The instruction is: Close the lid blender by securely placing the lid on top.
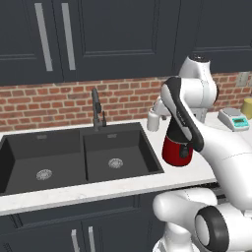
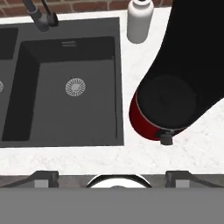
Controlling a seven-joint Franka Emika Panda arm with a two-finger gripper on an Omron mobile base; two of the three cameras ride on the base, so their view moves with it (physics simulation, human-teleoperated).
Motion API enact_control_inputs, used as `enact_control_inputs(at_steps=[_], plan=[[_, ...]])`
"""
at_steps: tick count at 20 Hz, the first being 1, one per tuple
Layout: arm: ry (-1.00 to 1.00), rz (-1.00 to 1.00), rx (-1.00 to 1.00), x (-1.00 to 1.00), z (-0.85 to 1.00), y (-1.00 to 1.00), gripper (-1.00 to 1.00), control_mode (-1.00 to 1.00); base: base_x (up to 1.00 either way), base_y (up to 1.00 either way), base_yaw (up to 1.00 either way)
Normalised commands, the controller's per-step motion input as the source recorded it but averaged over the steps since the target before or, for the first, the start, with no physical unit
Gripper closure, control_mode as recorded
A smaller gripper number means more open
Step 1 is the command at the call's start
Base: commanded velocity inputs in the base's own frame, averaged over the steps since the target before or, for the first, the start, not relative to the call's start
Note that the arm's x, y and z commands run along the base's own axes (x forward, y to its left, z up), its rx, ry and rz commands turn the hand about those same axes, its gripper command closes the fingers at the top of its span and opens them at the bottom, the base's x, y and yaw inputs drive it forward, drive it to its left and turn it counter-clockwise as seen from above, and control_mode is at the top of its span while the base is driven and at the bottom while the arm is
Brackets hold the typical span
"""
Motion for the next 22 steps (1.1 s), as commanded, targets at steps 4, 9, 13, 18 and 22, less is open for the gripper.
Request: enact_control_inputs(at_steps=[4,9,13,18,22], plan=[[-0.08,-0.12,0.00,-0.35,-0.16,-0.24,-1.00,-1.00,0.00,0.00,0.00],[-0.10,-0.15,0.00,-0.38,-0.21,-0.38,-1.00,-1.00,0.00,0.00,0.00],[-0.10,-0.16,0.00,-0.33,-0.27,-0.46,-1.00,-1.00,0.00,0.00,0.00],[-0.04,-0.21,0.00,-0.23,-0.29,-0.68,-1.00,-1.00,0.00,0.00,0.00],[0.00,-0.24,0.00,-0.07,-0.30,-0.82,-1.00,-1.00,0.00,0.00,0.00]])
